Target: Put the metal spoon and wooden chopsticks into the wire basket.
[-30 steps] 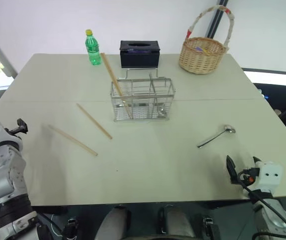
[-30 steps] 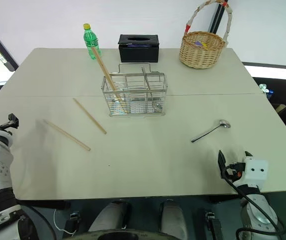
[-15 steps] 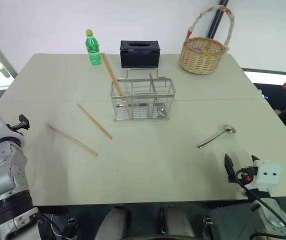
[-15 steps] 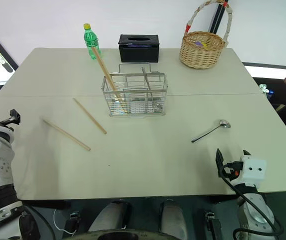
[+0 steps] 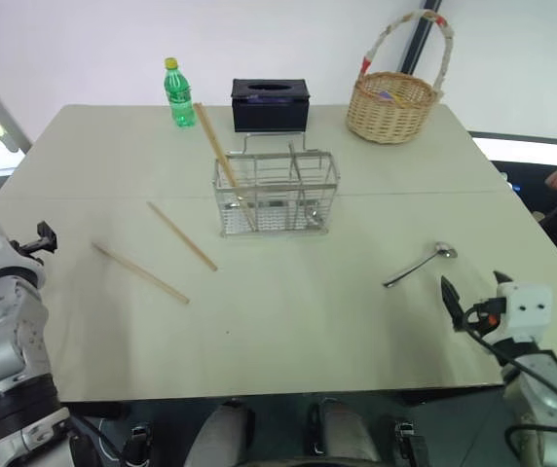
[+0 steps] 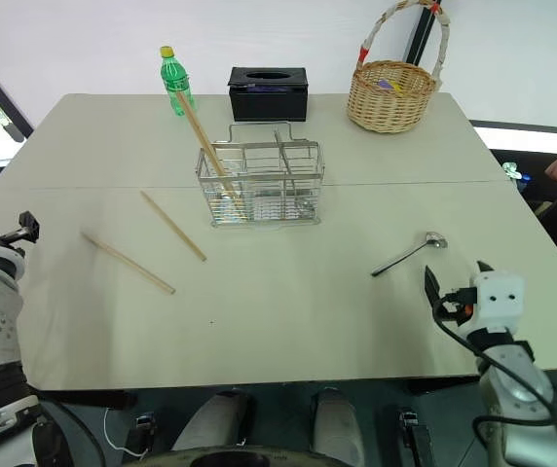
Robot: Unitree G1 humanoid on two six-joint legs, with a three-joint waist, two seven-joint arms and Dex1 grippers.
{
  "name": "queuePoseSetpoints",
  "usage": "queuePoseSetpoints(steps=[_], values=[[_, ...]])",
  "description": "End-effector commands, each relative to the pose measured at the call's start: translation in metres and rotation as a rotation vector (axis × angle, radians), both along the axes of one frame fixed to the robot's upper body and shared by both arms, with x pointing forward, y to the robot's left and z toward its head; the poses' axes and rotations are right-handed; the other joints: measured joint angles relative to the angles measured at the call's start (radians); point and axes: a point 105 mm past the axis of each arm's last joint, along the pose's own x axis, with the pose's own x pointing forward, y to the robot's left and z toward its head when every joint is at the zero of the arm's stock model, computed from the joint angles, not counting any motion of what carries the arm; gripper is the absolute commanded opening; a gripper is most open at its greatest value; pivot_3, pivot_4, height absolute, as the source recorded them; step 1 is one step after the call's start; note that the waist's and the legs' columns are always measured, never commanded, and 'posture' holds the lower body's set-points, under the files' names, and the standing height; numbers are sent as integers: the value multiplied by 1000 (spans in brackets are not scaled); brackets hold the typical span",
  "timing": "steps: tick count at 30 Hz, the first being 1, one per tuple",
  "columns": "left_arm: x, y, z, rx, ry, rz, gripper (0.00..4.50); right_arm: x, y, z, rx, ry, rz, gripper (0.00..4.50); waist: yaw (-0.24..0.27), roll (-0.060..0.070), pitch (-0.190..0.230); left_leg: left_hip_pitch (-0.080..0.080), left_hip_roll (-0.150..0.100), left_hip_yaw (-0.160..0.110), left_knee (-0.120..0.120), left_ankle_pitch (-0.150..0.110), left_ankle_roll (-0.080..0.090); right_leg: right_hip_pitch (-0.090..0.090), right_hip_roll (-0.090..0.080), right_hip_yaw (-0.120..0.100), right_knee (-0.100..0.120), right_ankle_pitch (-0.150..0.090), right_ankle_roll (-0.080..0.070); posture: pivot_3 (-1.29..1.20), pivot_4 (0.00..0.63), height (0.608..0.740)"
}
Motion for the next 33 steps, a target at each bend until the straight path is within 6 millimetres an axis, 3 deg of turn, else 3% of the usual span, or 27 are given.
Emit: queuePoseSetpoints(steps=[1,4,6,10,13,16,23,33], values=[[14,-39,53,74,-102,-270,4500,13,0,43,-102,-80,96,4469,1,0,0,-1,0,0,0,0,0,0,0,0,0,0,0,0,150,661],[23,-84,83,151,-111,-575,4500,33,13,77,-236,-99,273,4469,0,0,1,-1,0,0,0,0,0,1,0,-1,-1,0,0,0,150,661],[23,-110,93,210,-102,-752,4500,40,28,86,-349,-73,429,4469,-2,3,2,-1,-1,2,1,0,0,1,-1,0,-2,0,0,0,150,661],[7,-162,91,310,-28,-1116,4500,43,52,78,-621,41,750,4469,-10,3,2,0,0,3,-3,-1,2,1,-1,0,-3,0,0,0,150,661],[-1,-178,83,342,21,-1253,4500,46,56,72,-724,98,867,4469,-18,5,4,-1,0,3,-2,-1,3,1,-1,0,-4,1,1,0,150,661],[-18,-201,62,411,115,-1461,4500,53,53,52,-980,249,1038,4469,-30,7,6,-1,0,4,-2,-1,3,2,-2,0,-6,1,0,0,150,661],[-26,-219,56,453,150,-1607,4500,80,33,32,-1308,482,1143,4469,-31,8,8,2,1,4,-2,-1,3,4,0,0,-7,0,-1,0,150,661],[-34,-231,57,447,150,-1650,4500,98,22,20,-1529,736,1157,4469,-32,8,9,1,0,4,-3,0,0,0,0,2,-2,2,2,0,150,661]])
